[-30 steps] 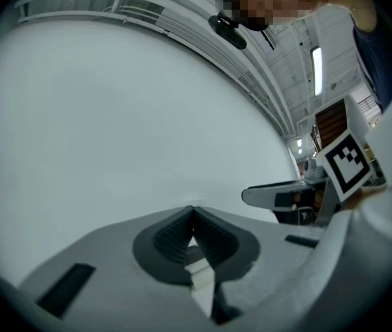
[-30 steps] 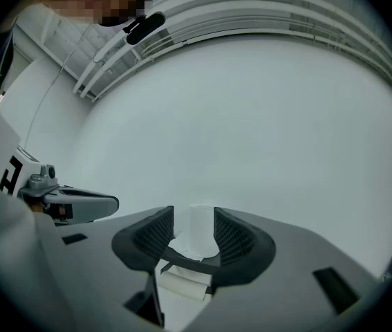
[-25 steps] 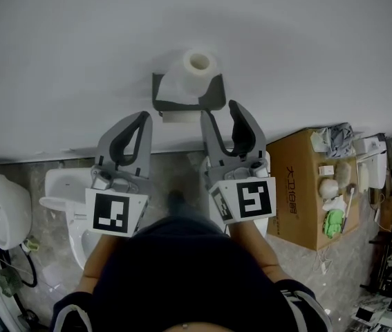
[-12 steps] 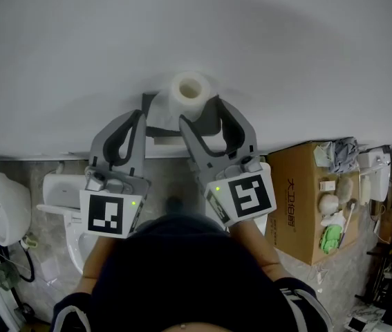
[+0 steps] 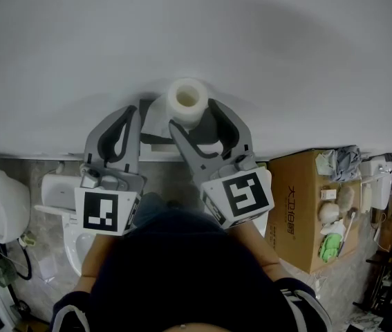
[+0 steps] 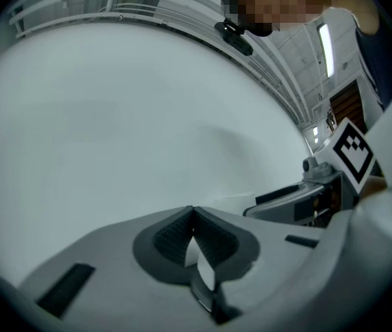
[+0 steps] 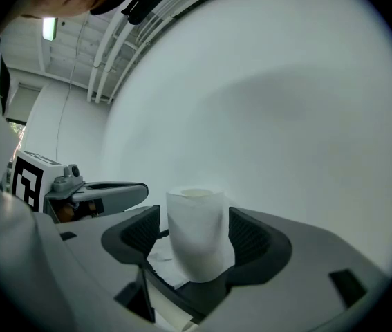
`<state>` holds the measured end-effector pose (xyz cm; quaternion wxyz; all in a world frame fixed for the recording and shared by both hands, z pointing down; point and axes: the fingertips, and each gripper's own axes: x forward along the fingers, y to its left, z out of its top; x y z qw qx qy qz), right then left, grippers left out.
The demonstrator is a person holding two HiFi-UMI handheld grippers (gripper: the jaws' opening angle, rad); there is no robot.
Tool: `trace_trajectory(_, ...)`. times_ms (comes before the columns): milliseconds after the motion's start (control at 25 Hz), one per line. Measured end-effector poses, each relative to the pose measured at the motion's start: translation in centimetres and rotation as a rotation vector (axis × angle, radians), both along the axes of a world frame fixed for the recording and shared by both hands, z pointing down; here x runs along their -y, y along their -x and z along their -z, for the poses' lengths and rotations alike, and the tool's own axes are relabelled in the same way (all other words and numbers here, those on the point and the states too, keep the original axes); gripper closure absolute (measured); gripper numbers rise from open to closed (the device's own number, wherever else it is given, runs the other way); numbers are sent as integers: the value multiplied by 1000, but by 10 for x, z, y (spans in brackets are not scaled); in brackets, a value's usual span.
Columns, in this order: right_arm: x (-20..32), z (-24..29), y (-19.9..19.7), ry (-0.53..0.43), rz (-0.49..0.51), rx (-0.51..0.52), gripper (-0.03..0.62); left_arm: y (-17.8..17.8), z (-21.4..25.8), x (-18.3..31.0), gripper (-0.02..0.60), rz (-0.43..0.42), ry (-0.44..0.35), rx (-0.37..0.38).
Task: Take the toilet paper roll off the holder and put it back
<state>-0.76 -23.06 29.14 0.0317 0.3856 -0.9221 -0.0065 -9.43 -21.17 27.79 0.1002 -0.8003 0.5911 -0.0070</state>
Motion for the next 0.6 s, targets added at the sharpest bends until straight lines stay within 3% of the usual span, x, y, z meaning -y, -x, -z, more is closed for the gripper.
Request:
trace_trajectory(400,11,-7,12,-5,-69,-69,287,0,11,9,583,-65,-37,19)
trace_trajectory(600,18,-7,13,2,-132,-76,289,2,15,15,583,-108,-10,13)
